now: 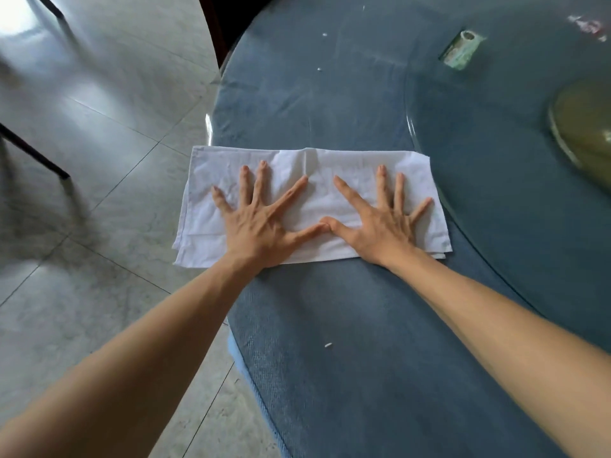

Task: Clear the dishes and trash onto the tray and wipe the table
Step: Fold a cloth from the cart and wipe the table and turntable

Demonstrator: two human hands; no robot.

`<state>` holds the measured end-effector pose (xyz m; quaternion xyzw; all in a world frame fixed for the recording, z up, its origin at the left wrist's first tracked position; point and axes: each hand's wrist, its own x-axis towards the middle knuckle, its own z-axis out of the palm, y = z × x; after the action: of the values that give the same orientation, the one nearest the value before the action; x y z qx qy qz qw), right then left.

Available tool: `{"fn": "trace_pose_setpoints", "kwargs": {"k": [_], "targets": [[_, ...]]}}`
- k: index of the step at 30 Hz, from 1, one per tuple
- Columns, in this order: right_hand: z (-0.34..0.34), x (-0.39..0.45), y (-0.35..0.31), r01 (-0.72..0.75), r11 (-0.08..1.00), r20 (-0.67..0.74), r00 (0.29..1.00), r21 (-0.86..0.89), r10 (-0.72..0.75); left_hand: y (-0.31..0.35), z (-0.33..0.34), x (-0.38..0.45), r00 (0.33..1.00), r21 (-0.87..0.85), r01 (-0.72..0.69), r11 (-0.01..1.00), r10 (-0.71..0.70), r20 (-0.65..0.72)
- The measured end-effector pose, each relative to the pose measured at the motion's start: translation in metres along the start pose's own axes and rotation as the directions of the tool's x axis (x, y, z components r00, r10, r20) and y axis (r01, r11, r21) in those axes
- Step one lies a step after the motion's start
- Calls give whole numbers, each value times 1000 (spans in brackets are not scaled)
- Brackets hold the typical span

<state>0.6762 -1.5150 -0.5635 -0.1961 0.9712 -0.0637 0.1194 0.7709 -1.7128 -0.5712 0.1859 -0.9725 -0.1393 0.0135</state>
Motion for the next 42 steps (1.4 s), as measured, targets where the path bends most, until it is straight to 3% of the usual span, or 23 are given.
{"fn": "trace_pose_setpoints", "kwargs": {"k": [20, 42], "targets": [[-14, 133, -48, -137, 990, -58, 989, 41, 139, -47, -14, 170, 990, -7, -140, 990, 140, -23], [-33, 211, -62, -309, 947, -77, 946, 89, 316, -46, -15, 278, 964, -38, -263, 964, 261, -42]]}}
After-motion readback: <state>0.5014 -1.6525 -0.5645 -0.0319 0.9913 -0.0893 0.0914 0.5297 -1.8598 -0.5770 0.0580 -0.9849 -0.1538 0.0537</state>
